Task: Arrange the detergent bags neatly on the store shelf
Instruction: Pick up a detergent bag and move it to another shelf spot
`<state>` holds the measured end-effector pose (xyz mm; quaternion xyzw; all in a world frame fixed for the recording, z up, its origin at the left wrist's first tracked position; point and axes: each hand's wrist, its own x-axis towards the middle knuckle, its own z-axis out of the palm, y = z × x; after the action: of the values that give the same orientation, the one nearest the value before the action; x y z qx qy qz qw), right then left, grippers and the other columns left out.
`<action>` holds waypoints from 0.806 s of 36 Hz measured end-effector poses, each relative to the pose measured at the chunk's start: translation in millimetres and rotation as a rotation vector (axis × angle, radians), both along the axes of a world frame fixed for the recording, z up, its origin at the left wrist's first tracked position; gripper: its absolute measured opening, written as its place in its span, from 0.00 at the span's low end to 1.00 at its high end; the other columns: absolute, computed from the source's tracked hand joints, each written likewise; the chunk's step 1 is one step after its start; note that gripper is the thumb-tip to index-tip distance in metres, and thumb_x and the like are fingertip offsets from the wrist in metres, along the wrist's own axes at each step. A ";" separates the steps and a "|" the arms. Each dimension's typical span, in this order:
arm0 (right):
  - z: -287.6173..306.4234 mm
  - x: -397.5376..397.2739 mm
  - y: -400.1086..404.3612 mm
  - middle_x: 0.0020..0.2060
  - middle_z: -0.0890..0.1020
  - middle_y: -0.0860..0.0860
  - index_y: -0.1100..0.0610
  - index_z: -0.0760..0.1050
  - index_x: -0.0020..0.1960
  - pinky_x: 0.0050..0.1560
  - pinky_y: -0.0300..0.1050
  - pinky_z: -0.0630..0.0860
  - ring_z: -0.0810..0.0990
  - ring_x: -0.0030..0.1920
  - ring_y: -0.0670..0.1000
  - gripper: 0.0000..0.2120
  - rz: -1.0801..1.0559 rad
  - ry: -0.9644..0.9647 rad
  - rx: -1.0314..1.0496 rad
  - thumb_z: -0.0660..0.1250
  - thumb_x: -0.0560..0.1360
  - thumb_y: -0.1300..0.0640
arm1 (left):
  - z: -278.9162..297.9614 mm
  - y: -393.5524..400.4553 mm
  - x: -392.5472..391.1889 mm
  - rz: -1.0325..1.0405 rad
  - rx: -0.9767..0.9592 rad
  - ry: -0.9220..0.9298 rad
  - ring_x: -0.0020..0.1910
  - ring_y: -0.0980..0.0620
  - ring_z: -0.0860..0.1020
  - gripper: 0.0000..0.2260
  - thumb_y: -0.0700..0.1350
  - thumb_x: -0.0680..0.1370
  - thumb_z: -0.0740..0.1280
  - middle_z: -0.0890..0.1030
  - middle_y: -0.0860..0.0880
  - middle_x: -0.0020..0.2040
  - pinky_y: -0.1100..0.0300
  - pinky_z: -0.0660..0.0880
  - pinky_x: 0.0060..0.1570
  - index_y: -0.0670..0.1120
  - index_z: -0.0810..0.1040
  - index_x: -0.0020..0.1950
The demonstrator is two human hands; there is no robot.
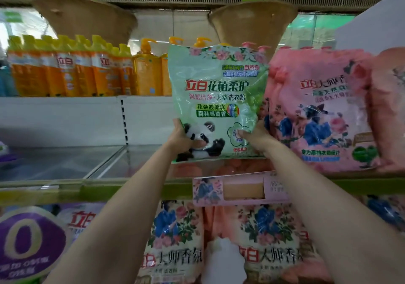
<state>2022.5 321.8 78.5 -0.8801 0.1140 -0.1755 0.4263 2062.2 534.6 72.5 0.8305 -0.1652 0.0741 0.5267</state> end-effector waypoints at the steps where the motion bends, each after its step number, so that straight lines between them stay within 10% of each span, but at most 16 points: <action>1: 0.5 -1.6 0.3 0.77 0.48 0.57 0.62 0.36 0.76 0.73 0.52 0.55 0.52 0.76 0.59 0.42 0.001 0.012 -0.016 0.62 0.78 0.48 | 1.8 -0.4 -1.0 0.003 0.013 0.012 0.62 0.46 0.69 0.33 0.37 0.69 0.75 0.68 0.47 0.58 0.58 0.68 0.57 0.43 0.54 0.63; 17: 5.2 -51.6 36.6 0.74 0.57 0.62 0.67 0.49 0.74 0.66 0.55 0.65 0.60 0.72 0.63 0.43 -0.292 -0.112 -0.120 0.72 0.72 0.52 | 6.9 13.5 -49.3 0.212 0.189 -0.003 0.64 0.41 0.71 0.28 0.51 0.77 0.67 0.72 0.40 0.66 0.52 0.70 0.59 0.37 0.61 0.69; 24: 6.5 -53.0 30.7 0.65 0.72 0.65 0.66 0.53 0.73 0.53 0.53 0.70 0.72 0.63 0.64 0.23 -0.337 -0.150 -0.059 0.52 0.80 0.68 | 13.3 11.8 -64.9 0.213 0.196 -0.022 0.63 0.40 0.73 0.18 0.45 0.80 0.61 0.74 0.39 0.64 0.49 0.71 0.62 0.40 0.65 0.68; 29: 7.8 -48.8 19.4 0.57 0.76 0.64 0.68 0.66 0.61 0.43 0.46 0.66 0.74 0.47 0.58 0.11 -0.337 -0.202 -0.055 0.55 0.79 0.66 | 13.8 4.2 -59.4 0.373 0.167 -0.062 0.60 0.42 0.75 0.15 0.49 0.80 0.61 0.78 0.42 0.61 0.53 0.72 0.54 0.43 0.71 0.63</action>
<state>1973.8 341.3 86.3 -0.8378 0.2116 -0.3347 0.3759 2002.8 538.8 86.4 0.8849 -0.0303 0.1820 0.4278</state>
